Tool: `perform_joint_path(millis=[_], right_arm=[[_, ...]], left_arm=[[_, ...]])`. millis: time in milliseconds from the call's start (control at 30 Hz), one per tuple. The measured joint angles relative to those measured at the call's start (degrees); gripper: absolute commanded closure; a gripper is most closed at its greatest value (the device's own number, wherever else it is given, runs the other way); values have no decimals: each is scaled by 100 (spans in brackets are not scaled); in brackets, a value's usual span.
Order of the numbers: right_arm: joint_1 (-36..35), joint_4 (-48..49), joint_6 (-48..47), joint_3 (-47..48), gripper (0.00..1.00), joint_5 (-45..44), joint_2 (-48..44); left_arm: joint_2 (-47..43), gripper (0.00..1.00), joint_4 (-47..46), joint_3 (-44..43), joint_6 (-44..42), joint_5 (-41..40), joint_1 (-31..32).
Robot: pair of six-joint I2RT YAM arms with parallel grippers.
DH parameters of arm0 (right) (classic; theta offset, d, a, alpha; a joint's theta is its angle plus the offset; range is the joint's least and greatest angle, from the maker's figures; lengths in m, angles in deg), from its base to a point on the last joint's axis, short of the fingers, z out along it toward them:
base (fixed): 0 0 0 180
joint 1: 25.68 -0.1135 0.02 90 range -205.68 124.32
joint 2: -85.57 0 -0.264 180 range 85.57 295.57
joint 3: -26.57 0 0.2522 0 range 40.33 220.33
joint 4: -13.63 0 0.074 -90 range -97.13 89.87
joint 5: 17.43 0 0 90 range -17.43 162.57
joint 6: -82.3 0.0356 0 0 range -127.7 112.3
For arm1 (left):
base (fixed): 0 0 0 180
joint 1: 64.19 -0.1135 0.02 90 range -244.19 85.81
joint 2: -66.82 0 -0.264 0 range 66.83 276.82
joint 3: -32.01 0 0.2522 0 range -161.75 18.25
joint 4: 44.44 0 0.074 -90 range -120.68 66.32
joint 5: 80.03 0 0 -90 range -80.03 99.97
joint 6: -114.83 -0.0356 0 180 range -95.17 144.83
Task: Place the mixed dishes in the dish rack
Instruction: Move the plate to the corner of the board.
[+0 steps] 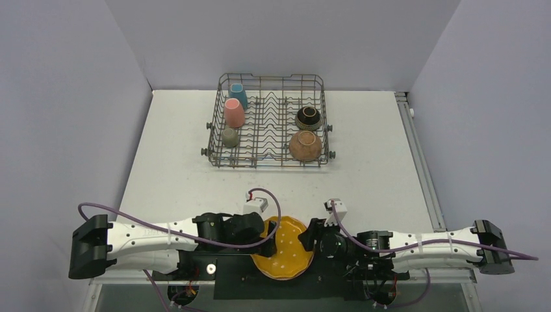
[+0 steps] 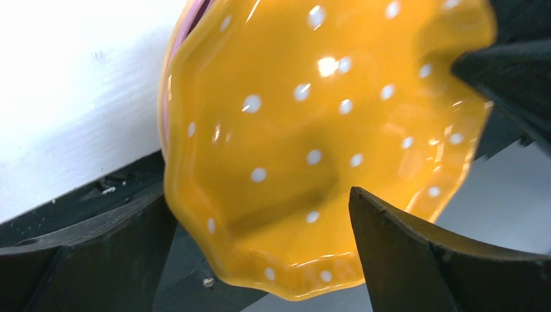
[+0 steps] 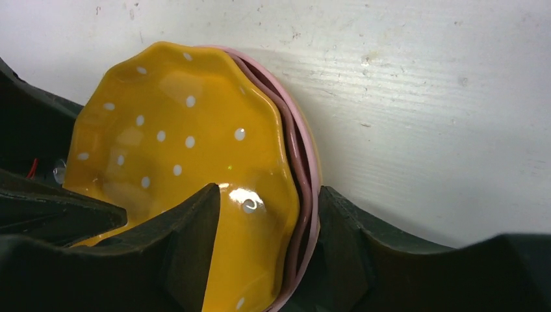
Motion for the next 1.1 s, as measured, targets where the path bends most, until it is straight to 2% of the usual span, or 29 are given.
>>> perform_joint_path(millis=[433, 600, 833, 1100], right_arm=[[-11, -1449, -343, 1764, 32, -787, -365], [216, -1976, -855, 2411, 31, -1147, -286], [1440, -2059, -2173, 3252, 31, -962, 260], [3412, -1676, -4057, 4242, 35, 544, 1926]], left_arm=[[-356, 4, 678, -1156, -826, -761, -107], [-544, 4, 852, -1742, -1226, -837, -450], [-732, 4, 1049, -1816, -1827, -627, -1340], [-691, 4, 1161, -1952, -2612, -258, -2315]])
